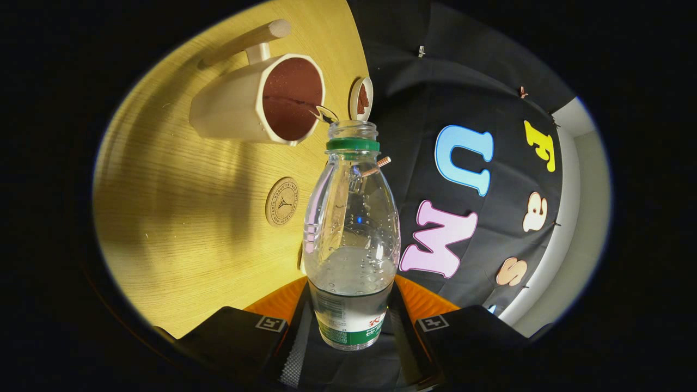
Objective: Take the bottle from table, then pour the juice into the cup, finally place the bottle on the coaster
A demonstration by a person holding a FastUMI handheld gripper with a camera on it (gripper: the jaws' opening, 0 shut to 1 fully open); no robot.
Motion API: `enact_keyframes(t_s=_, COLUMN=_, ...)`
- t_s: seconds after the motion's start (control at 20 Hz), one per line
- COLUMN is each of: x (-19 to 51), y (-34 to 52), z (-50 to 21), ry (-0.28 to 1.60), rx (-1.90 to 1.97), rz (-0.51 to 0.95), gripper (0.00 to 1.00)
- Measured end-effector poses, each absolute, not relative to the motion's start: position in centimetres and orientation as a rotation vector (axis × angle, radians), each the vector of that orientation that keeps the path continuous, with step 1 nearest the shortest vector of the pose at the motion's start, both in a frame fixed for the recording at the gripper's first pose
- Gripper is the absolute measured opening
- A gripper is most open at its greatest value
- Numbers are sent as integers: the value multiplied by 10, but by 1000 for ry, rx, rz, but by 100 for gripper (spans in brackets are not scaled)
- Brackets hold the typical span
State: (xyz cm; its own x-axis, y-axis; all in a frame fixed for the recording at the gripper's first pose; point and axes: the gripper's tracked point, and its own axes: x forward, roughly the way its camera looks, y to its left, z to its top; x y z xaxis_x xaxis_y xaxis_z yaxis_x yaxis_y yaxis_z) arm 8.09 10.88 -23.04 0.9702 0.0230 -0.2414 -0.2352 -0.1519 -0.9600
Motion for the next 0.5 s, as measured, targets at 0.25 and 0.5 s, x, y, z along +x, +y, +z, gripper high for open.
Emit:
enact_keyframes(t_s=0.25, x=81, y=108, z=-221, ry=124, rx=-1745, rz=227, gripper=72)
enact_keyframes(t_s=0.5, x=87, y=111, z=-211, ry=87, rx=-1776, rz=219, gripper=72)
